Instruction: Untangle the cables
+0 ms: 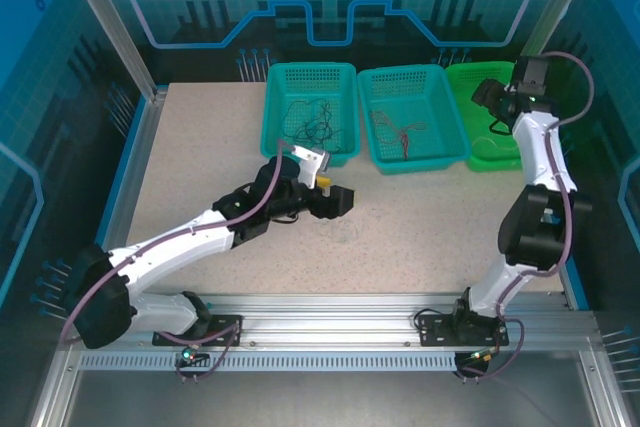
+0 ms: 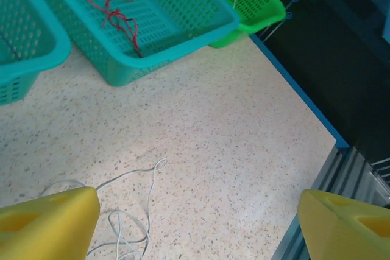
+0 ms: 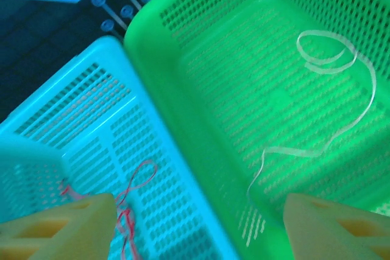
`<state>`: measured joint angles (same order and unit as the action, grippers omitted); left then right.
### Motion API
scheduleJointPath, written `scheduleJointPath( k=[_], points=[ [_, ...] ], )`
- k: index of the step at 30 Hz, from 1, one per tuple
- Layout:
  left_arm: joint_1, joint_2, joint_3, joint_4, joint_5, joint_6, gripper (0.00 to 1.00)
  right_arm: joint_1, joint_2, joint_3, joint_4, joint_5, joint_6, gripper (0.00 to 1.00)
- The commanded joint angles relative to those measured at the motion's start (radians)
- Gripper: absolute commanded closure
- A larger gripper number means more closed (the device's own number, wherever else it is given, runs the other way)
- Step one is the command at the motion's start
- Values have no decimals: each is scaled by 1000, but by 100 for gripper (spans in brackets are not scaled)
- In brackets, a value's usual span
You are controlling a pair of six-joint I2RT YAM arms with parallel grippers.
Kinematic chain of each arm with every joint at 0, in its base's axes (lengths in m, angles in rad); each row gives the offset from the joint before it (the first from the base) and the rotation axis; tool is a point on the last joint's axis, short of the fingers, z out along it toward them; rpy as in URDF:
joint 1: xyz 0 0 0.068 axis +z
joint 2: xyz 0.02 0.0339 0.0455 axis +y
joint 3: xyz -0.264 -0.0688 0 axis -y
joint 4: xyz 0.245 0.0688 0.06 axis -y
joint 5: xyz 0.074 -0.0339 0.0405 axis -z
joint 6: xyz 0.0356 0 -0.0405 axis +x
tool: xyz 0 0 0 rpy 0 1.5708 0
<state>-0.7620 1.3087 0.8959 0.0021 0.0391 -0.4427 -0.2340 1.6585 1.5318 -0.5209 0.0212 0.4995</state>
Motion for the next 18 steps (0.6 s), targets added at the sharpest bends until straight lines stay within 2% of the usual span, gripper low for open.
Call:
scheduleJointPath(
  k=[1,5,9,12,14,18],
  points=[
    [4,70,45,-152,-138,-109,14,51,-160,-153,-28,-141,60,28],
    [3,177,97,-246,-220,-184,15,239,-396,-381,-31,-49,89,28],
    [3,289,144,-242,-187,-191,17,467,-532,-555,-90,56,155,28],
    [3,372,194,-239,-189,-196,20,606,-533,-646,-78,23,220,28],
    [6,420,231,-237,-201,-195,21,665,-492,-703,-33,-6,225,27],
    [18,496,278,-199,-208,-204,21,698,-335,-686,49,-76,226,26]
  ],
)
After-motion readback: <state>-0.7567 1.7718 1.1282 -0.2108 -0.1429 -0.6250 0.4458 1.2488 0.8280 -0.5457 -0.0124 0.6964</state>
